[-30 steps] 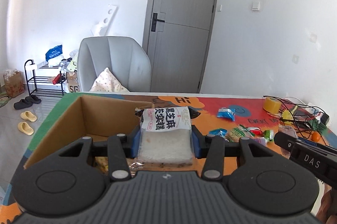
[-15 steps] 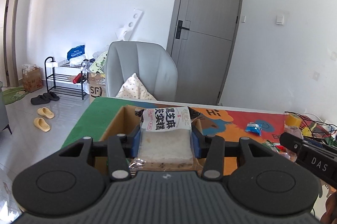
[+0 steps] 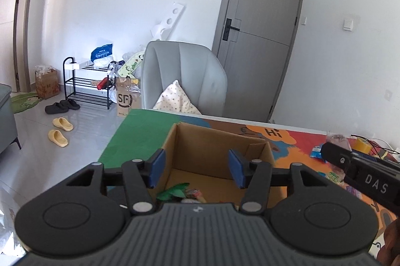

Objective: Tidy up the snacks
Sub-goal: 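Carry both packs over the cardboard box and open both grippers to drop them, then move both grippers back from the box toward the remaining snacks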

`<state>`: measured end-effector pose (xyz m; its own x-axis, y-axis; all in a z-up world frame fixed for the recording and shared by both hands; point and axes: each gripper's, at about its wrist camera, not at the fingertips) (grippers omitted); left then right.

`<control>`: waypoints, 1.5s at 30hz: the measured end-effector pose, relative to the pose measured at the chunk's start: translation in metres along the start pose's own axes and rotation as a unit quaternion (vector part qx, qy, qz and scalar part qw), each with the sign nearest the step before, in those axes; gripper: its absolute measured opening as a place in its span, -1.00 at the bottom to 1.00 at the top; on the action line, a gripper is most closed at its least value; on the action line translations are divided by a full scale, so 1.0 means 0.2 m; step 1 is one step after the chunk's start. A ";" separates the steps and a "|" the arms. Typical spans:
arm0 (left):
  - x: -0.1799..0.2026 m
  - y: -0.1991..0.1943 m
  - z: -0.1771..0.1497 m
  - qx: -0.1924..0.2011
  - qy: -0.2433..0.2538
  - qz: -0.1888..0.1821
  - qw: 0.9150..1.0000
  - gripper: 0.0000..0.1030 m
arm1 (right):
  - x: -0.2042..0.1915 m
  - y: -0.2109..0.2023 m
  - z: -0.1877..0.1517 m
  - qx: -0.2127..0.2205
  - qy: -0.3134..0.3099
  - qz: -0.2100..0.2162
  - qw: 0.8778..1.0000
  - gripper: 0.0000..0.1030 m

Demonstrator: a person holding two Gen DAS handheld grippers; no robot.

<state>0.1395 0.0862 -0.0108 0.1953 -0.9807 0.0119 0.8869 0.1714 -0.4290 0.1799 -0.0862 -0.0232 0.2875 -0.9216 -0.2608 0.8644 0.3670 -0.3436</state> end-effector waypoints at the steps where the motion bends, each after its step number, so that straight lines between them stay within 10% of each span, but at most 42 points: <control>1: -0.02 0.00 0.00 0.001 -0.003 0.004 1.000 0.11 | -0.01 0.02 0.00 -0.003 -0.002 0.003 1.000 -0.31; 13: -0.19 -0.03 0.00 -0.002 -0.026 0.062 0.998 0.50 | -0.14 0.15 -0.02 -0.042 -0.006 0.051 0.998 -0.24; 16: -0.18 -0.02 0.00 -0.005 -0.021 0.074 0.997 0.63 | -0.13 0.15 -0.01 -0.047 0.017 0.063 0.997 0.65; 45: 0.29 -0.11 -0.07 0.009 0.060 0.004 0.998 0.94 | 0.35 -0.16 -0.09 -0.024 0.056 -0.062 0.996 0.79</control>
<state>0.1256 0.0251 -0.0139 0.1512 -0.9835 -0.0996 0.8936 0.1791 -0.4116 0.1655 -0.1594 -0.0459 0.1297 -0.9410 -0.3125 0.8686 0.2598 -0.4219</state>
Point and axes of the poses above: each gripper's, at about its wrist camera, not at the fingertips, and y roughly the way its jaws point, x to its right, z to its top, and after that the axes turned 10 degrees about y, right-handed
